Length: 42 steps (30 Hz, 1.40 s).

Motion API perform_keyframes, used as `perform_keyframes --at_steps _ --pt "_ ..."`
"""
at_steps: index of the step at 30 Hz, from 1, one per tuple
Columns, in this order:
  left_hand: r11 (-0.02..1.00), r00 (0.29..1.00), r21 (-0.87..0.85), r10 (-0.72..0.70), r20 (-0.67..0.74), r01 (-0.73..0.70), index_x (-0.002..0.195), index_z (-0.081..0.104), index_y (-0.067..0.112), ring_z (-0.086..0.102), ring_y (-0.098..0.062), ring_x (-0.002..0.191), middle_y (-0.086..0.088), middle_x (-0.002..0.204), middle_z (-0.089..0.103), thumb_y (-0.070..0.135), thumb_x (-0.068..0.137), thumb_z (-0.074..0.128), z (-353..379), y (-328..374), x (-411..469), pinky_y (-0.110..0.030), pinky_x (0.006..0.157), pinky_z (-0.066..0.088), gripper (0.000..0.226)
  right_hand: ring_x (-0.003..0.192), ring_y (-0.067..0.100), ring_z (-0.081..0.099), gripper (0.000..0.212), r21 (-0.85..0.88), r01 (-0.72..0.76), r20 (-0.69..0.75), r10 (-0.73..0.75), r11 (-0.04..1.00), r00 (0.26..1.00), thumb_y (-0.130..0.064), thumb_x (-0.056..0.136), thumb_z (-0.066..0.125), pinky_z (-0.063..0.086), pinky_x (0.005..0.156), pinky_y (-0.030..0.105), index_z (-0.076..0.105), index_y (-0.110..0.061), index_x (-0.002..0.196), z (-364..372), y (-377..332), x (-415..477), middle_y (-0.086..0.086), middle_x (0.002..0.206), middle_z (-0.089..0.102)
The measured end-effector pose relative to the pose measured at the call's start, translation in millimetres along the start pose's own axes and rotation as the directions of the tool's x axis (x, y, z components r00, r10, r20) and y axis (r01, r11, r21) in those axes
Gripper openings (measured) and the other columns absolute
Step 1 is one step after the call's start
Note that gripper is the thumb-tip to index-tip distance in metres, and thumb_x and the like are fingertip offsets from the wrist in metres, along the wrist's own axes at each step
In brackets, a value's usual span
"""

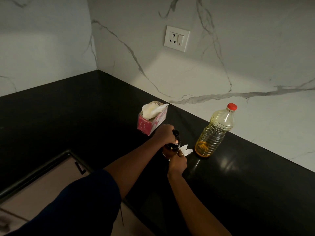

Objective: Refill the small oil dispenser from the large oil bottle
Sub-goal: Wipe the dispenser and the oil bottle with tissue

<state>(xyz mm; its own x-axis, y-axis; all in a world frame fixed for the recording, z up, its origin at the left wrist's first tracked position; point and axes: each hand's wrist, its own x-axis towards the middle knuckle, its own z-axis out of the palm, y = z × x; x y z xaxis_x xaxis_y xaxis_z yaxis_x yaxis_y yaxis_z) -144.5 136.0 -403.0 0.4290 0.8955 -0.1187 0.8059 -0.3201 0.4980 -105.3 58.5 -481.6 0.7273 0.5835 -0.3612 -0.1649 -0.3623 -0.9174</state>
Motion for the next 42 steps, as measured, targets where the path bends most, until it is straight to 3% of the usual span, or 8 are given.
perform_keyframes --at_steps 5,9,13,18,22,31,38,42 --pt "0.996 0.993 0.024 -0.085 -0.083 0.087 0.115 0.055 0.008 0.058 -0.02 0.102 -0.009 0.11 0.062 0.033 0.081 0.067 3 6 -2 -0.024 0.074 0.04 0.044 0.085 0.025 0.059 0.032 0.046 -0.024 -0.054 0.027 0.999 0.998 -0.009 0.091 0.041 0.05 0.074 0.036 0.062 -0.011 0.114 8 9 -12 0.015 0.105 0.066" --pt "0.996 0.993 0.055 -0.065 -0.1 0.071 0.109 0.056 0.008 0.06 -0.021 0.098 -0.008 0.105 0.063 0.037 0.075 0.073 1 10 -6 -0.025 0.072 0.04 0.048 0.103 0.027 0.061 0.036 0.028 0.006 -0.098 -0.004 1.0 0.995 -0.006 0.093 0.04 0.051 0.089 0.04 0.057 -0.01 0.125 8 -4 -12 0.014 0.116 0.062" --pt "0.992 1.0 0.122 -0.014 -0.013 0.016 0.11 0.054 0.007 0.059 -0.023 0.1 -0.01 0.107 0.061 0.037 0.073 0.075 -8 11 -9 -0.027 0.073 0.04 0.052 0.111 0.024 0.057 0.049 0.036 0.03 -0.085 -0.026 0.999 0.996 0.002 0.09 0.035 0.05 0.092 0.037 0.049 -0.015 0.134 -1 -9 -2 0.011 0.127 0.057" --pt "0.991 0.999 0.128 -0.038 -0.001 0.038 0.112 0.055 0.005 0.06 -0.023 0.098 -0.011 0.107 0.063 0.03 0.077 0.072 -7 10 -7 -0.026 0.072 0.041 0.046 0.082 0.018 0.061 0.046 0.026 -0.038 -0.05 0.039 0.999 0.998 0.0 0.087 0.036 0.052 0.07 0.031 0.057 -0.016 0.126 -1 7 -2 0.01 0.113 0.065" --pt "0.992 0.998 0.124 -0.032 -0.056 0.038 0.107 0.057 0.005 0.062 -0.024 0.095 -0.011 0.103 0.064 0.026 0.079 0.071 -3 11 -8 -0.027 0.072 0.044 0.038 0.096 0.03 0.062 0.039 0.054 -0.065 -0.088 0.069 0.996 0.994 -0.006 0.09 0.038 0.051 0.082 0.039 0.059 -0.014 0.122 10 10 -14 0.016 0.111 0.064" --pt "0.99 0.994 0.129 -0.036 -0.102 0.049 0.107 0.058 0.008 0.054 -0.016 0.08 -0.008 0.098 0.064 0.03 0.082 0.067 -3 14 -9 -0.024 0.065 0.04 0.034 0.09 0.021 0.067 0.055 0.167 -0.023 -0.053 0.032 0.986 0.998 0.003 0.088 0.035 0.057 0.082 0.04 0.044 -0.019 0.138 3 -10 -1 0.009 0.118 0.063" --pt "0.986 0.995 0.158 -0.046 -0.094 0.061 0.109 0.057 0.008 0.06 -0.019 0.093 -0.008 0.103 0.063 0.029 0.081 0.068 -6 15 -7 -0.025 0.068 0.04 0.036 0.071 0.017 0.061 0.035 0.22 -0.194 -0.051 0.21 0.956 0.976 -0.001 0.084 0.044 0.049 0.059 0.028 0.068 -0.011 0.107 6 -5 -5 0.009 0.094 0.067" --pt "0.978 0.994 0.196 -0.056 -0.093 0.073 0.109 0.058 0.008 0.061 -0.019 0.094 -0.008 0.103 0.064 0.029 0.083 0.066 -7 18 -6 -0.025 0.068 0.04 0.034 0.079 0.019 0.063 0.026 0.167 -0.188 -0.08 0.203 0.968 0.976 -0.003 0.085 0.054 0.05 0.058 0.023 0.069 -0.008 0.105 1 -10 -5 0.009 0.102 0.07"
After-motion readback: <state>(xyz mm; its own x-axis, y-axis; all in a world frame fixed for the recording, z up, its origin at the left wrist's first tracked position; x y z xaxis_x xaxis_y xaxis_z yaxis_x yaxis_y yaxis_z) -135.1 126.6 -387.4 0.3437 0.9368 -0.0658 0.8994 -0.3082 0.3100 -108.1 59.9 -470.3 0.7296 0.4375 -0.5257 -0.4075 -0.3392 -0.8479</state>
